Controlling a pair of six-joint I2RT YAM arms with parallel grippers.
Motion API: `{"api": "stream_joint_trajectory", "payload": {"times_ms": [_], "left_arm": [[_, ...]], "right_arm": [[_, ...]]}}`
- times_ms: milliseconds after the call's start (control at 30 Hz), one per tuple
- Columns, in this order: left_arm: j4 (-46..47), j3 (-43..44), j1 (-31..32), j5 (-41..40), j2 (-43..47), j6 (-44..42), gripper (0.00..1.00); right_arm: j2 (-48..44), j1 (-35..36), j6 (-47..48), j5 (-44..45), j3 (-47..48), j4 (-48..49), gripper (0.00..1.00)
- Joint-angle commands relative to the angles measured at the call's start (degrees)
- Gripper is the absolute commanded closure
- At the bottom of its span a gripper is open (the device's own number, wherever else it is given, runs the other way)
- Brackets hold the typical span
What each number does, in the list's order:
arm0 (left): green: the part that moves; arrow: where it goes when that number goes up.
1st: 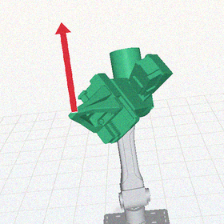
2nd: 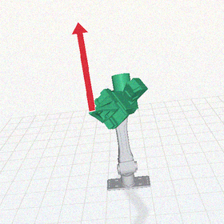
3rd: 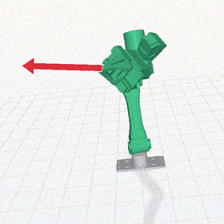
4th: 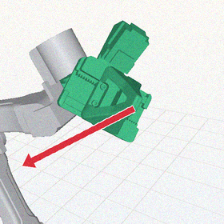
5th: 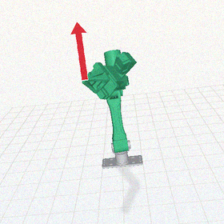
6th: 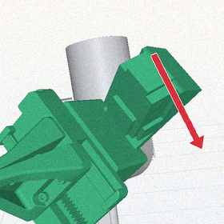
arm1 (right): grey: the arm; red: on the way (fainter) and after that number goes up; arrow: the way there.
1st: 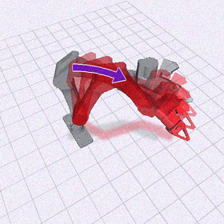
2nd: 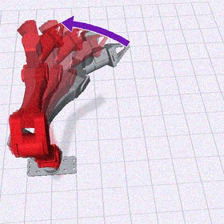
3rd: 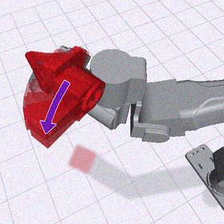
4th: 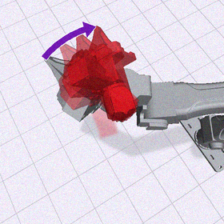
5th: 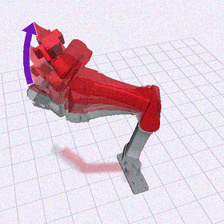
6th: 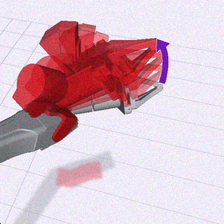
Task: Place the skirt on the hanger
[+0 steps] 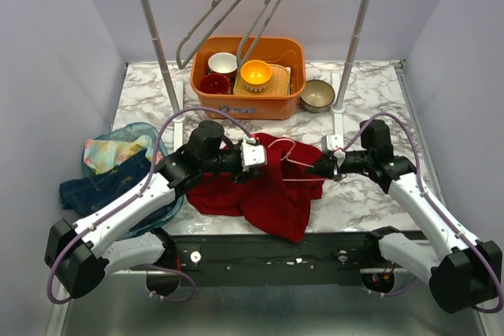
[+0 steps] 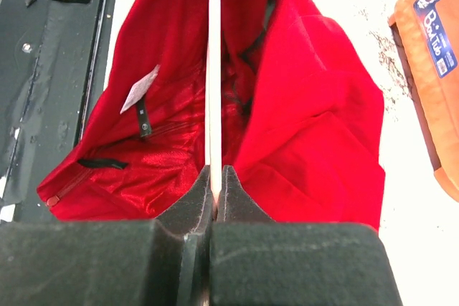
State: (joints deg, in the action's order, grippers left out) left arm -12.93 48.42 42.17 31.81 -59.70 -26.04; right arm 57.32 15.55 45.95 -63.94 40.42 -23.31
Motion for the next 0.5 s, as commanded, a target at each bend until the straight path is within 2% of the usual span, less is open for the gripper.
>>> {"api": "stream_joint_trajectory", "payload": {"times_ms": [0,67,100,167,200,267,300,333,367,433,467], "left_arm": [[2.11,-0.26,-0.16,7.74,-1.47,6.25,0.61],[3.95,-2.01,-0.07,7.56,-0.86,7.84,0.64],[4.92,-2.37,-0.07,7.39,-0.51,8.46,0.77],[5.37,-2.72,-0.07,7.04,0.37,9.6,0.94],[5.54,-2.72,-0.07,7.03,0.72,9.95,1.0],[6.24,-3.07,-0.07,7.12,1.43,14.07,1.0],[7.03,-3.25,-0.16,7.04,1.6,15.31,1.0],[7.65,-3.77,-0.07,6.51,1.87,19.24,1.0],[8.09,-4.21,-0.07,6.07,2.22,21.1,1.0],[8.01,-4.91,-0.07,1.08,3.36,25.75,1.0],[7.83,-5.27,-0.16,-0.86,3.97,30.13,1.0]], "right_arm": [[-0.89,0.88,3.35,-3.82,-0.61,-0.95,0.99],[-0.72,1.32,3.61,-3.91,-0.43,-1.47,0.99],[-0.63,1.41,3.62,-4.0,-0.43,-1.39,0.99],[-0.46,1.59,3.09,-3.73,-0.43,-0.95,0.99],[-0.19,1.67,2.48,-3.47,-0.26,-0.86,0.99],[0.25,1.76,1.43,-3.38,0.0,-0.25,0.94],[0.34,1.76,-0.5,-3.56,0.27,-0.16,0.87],[0.68,1.76,-2.25,-3.56,0.62,0.1,0.74],[0.77,1.68,-3.23,-3.56,1.49,-1.46,0.67],[-0.27,1.76,-7.17,-0.94,4.13,-2.53,0.46],[-1.06,1.68,-9.11,1.43,5.09,-2.88,0.42]]}}
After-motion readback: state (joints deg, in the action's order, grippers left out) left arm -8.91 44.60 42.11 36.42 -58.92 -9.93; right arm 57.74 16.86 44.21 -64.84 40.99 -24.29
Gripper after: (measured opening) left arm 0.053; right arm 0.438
